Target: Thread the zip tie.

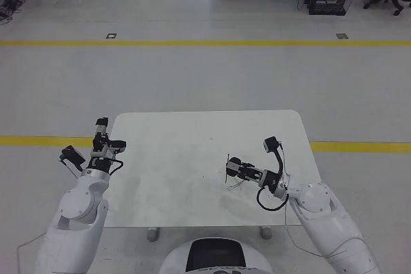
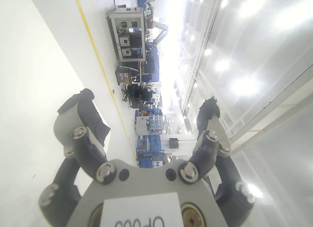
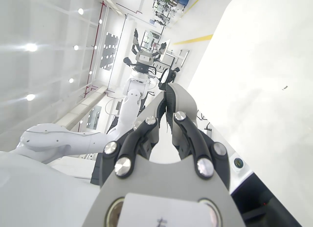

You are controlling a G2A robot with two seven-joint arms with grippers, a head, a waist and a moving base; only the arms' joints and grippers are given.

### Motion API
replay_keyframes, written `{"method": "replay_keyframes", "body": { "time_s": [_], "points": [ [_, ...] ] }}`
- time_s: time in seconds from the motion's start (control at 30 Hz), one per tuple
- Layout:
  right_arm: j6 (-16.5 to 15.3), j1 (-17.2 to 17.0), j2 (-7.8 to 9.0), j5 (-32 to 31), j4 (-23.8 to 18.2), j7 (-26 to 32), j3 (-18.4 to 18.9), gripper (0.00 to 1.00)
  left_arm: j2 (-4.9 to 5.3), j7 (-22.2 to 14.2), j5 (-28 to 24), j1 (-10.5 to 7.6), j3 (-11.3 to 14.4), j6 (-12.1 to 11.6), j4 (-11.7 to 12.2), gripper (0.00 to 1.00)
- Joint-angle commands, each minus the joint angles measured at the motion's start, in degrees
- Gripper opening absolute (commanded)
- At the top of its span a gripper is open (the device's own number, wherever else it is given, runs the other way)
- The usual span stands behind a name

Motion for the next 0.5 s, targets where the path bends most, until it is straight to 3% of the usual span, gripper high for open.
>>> {"method": "replay_keyframes", "body": {
  "time_s": [0.0, 0.1, 0.23, 0.43, 0.47],
  "points": [
    [0.0, 0.0, 0.0, 0.0, 0.0, 0.0, 0.0, 0.0, 0.0, 0.0, 0.0, 0.0, 0.0, 0.0, 0.0, 1.0],
    [0.08, -0.07, -0.01, -0.48, -0.03, -0.7, -0.08, 0.0, -0.01, -0.04, -0.04, -0.05, 0.05, 0.01, -0.02, 1.0],
    [0.0, -1.55, -0.04, -0.17, -0.94, -3.61, 0.06, 0.0, -0.01, -4.12, -0.93, 0.59, 0.52, 0.68, -1.27, 1.0],
    [0.0, -5.28, -0.13, 0.03, -3.65, -7.85, 1.36, 0.0, -0.09, -10.84, -5.87, 2.72, 2.3, 5.87, -2.71, 1.0],
    [0.0, -5.91, -0.18, 0.29, -4.06, -8.37, 1.49, 0.0, -0.06, -12.19, -5.56, 2.81, 2.69, 5.85, -3.32, 1.0]
  ]
}}
